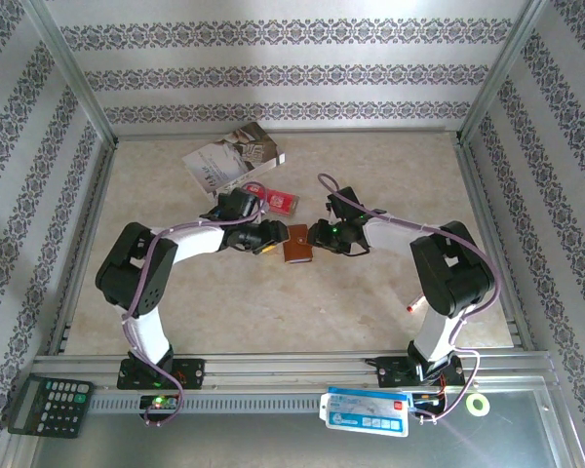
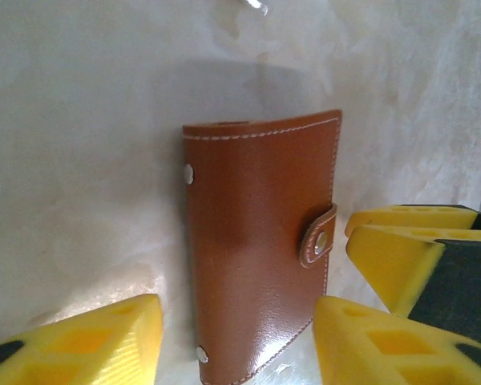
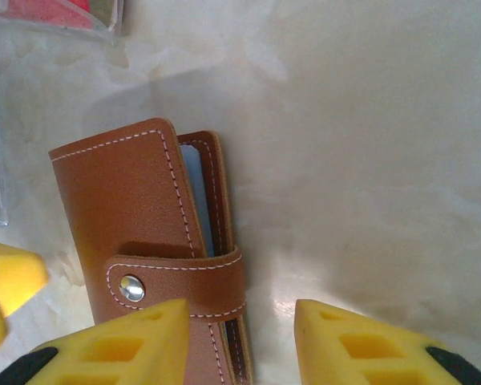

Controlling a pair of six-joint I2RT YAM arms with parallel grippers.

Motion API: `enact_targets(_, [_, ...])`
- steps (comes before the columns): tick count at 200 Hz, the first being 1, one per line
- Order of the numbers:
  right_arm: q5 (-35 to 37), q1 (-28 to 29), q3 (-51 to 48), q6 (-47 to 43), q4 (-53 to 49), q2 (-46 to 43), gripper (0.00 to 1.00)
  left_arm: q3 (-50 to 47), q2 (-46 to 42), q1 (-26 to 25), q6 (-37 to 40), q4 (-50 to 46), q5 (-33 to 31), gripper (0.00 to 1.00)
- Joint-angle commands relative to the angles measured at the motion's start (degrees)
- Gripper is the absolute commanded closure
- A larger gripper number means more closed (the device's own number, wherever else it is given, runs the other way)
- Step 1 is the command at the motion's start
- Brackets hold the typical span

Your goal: Take the credit cards out of the card holder

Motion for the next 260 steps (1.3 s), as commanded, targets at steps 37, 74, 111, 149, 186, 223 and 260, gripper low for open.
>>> enact_targets(37, [-1.8,-0.2,1.2,-0.6,0.5,2.8,0.64,2.4,3.6,-1.2,-2.8,3.4,2.5,0.54])
enact_targets(74, [-1.7,0.0,1.3,-0.8,0.3,4.3,0.67,3.2,4.3,-1.6,-1.9,2.3,3.4,0.61])
enact_targets(111, [-1.4,0.1,1.5,-0.7,0.3,5.1,0.69,3.7,5.3,-1.7,-2.7,3.6,5.5,0.62])
enact_targets(149, [-0.8,0.1,1.6,-0.4,0.2,5.4,0.70,4.3,5.2,-1.7,-2.8,1.6,3.1,0.59])
enact_targets(186, [1.3,0.2,1.7,-0.4,-1.1,5.1,0.72,4.0,4.8,-1.7,-1.7,-2.2,-3.2,0.60])
enact_targets(223, [1.9,0.4,1.9,-0.7,-1.7,5.6,0.72,4.5,6.4,-1.7,-2.6,-1.2,-1.0,0.62])
enact_targets(260, [1.3,0.5,2.1,-0.6,-1.5,5.7,0.72,4.7,6.8,-1.7,-3.7,2.8,4.1,0.64])
